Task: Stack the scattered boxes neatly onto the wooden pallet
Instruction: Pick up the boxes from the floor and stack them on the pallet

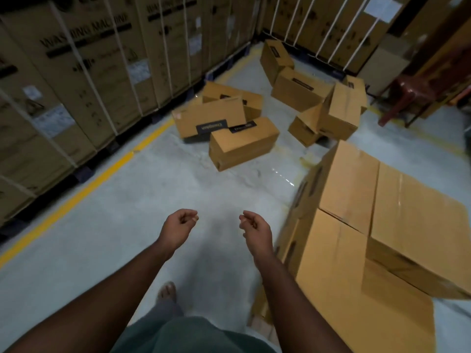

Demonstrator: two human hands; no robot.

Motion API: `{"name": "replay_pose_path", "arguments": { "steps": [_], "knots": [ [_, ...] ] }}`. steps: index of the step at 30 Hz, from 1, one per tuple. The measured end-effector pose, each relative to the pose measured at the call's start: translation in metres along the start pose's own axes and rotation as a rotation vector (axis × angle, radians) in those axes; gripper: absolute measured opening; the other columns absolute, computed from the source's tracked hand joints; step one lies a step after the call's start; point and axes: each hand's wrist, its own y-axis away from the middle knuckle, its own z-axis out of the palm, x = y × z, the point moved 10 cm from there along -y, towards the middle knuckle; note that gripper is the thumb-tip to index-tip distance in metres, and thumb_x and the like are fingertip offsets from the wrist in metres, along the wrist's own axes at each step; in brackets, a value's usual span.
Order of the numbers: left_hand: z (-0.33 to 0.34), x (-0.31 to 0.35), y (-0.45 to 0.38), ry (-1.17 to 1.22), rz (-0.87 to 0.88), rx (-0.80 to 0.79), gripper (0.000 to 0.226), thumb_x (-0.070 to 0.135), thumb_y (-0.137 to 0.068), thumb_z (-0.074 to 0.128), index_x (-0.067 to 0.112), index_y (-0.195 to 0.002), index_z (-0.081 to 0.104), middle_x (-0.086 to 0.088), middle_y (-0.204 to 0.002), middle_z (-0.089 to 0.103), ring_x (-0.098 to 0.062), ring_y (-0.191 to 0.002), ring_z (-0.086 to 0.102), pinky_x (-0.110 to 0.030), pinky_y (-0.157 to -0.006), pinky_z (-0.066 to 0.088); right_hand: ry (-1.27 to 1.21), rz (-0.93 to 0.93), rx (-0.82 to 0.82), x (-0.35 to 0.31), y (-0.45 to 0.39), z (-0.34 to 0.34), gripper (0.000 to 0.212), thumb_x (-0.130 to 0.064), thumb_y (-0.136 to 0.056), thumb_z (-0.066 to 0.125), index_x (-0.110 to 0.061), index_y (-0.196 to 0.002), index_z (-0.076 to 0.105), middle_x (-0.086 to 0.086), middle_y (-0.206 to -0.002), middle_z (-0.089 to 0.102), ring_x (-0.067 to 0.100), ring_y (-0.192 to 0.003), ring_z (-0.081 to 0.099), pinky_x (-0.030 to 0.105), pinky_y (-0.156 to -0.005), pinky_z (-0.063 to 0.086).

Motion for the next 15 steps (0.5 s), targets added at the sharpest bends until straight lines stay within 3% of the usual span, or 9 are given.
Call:
{"name": "replay_pose_path", "arguments": {
  "steps": [6, 10, 15],
  "knots": [
    [-0.084, 0.051, -0.071, -0.030, 0.007, 0.018, 0.019, 0.000, -0.098, 0.061, 0.008, -0.113, 0.068, -0.011, -0.110, 0.073, -0.020, -0.100, 0.067, -0.026, -0.082, 0.048, -0.075, 0.014, -0.017, -0.065, -0.042, 0.080, 0.023, -0.016, -0.102, 0.065, -0.017, -0.124, 0.070, 0.003, -0.119, 0.075, 0.020, -0.106, 0.071, 0.042, -0.100, 0.055],
    [-0.091, 0.092, -0.130, -0.030, 0.038, -0.002, 0.020, 0.001, -0.098, 0.060, 0.009, -0.114, 0.068, -0.011, -0.106, 0.074, -0.011, -0.089, 0.068, -0.021, -0.074, 0.049, -0.073, -0.008, -0.023, -0.106, -0.096, 0.106, 0.024, -0.016, -0.102, 0.064, -0.015, -0.125, 0.070, 0.004, -0.120, 0.074, 0.017, -0.102, 0.070, 0.040, -0.098, 0.055],
    [-0.087, 0.143, -0.221, -0.047, 0.046, -0.042, 0.018, 0.006, -0.100, 0.063, 0.010, -0.117, 0.068, -0.010, -0.108, 0.075, -0.016, -0.090, 0.069, -0.027, -0.075, 0.051, -0.078, 0.002, -0.029, -0.142, -0.188, 0.143, 0.029, -0.020, -0.102, 0.065, -0.014, -0.129, 0.070, 0.002, -0.123, 0.073, 0.021, -0.114, 0.068, 0.042, -0.104, 0.055]
  ]
}}
